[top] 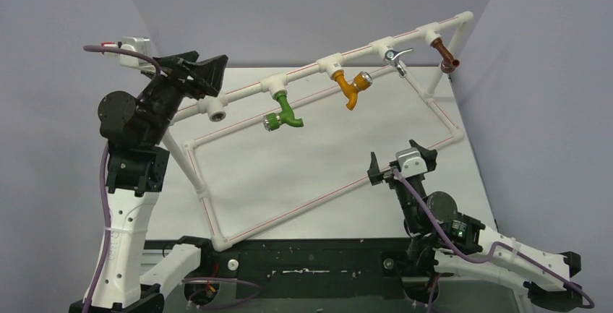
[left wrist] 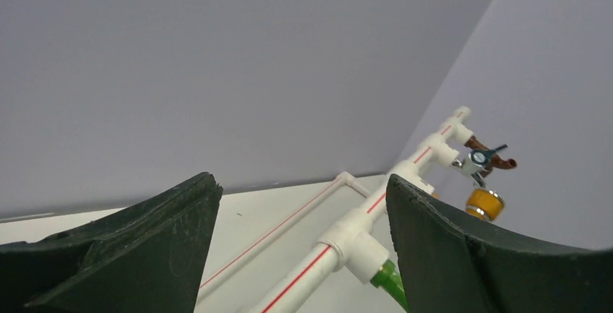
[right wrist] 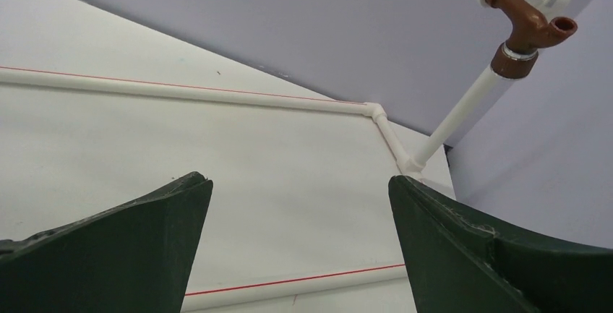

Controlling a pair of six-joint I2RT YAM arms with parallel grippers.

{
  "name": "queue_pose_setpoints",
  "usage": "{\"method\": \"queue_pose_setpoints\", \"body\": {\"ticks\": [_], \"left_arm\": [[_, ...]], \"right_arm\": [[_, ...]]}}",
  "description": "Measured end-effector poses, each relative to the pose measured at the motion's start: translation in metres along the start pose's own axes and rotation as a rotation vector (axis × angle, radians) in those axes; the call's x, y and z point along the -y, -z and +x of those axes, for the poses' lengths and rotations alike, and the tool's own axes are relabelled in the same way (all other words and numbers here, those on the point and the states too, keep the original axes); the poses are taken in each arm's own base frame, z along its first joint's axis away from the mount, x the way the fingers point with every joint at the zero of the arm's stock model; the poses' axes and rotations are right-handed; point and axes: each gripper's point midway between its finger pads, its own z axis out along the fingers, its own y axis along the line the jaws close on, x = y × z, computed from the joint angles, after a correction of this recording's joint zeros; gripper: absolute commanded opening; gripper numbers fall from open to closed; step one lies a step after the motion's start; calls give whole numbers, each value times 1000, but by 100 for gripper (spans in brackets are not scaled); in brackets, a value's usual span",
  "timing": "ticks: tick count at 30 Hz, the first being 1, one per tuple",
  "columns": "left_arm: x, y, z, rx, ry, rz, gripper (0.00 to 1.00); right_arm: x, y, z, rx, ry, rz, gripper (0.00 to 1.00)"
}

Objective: Install the water faucets

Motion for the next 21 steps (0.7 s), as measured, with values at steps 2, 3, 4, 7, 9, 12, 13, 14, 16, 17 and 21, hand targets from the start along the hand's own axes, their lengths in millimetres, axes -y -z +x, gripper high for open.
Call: {"method": "queue_pose_setpoints", "body": {"ticks": [2, 3, 4, 7, 9, 12, 13, 14, 16, 17, 21], "left_arm": [[8, 7, 6, -20, 15, 43, 82], [12, 11, 11, -33, 24, 64, 83], [15, 15, 14, -44, 32, 81, 83], [24, 23, 19, -62, 42, 124, 83], [30, 29, 21, -70, 50, 151, 83], [36, 37, 24, -77, 55, 180, 83], [38, 40, 25, -80, 57, 189, 83], [41, 42, 26, -82, 58, 200, 83], [46, 46, 29, -88, 62, 221, 83], [49, 48, 31, -93, 65, 232, 83], [55, 55, 47, -125, 75, 262, 83]], "right_arm": [[-3, -3, 7, -14, -7, 23, 100], [-5, -6, 11, -23, -5, 32, 100], [-6, -8, 16, -37, 4, 43, 100], [-7, -21, 32, -82, 22, 79, 100], [-3, -35, 45, -122, 25, 112, 100], [10, -56, 69, -179, -5, 160, 100], [15, -62, 80, -202, -21, 176, 100], [20, -67, 92, -224, -42, 190, 100], [31, -74, 112, -258, -86, 220, 100], [38, -76, 122, -275, -114, 241, 100], [60, -82, 159, -321, -198, 325, 100]]}}
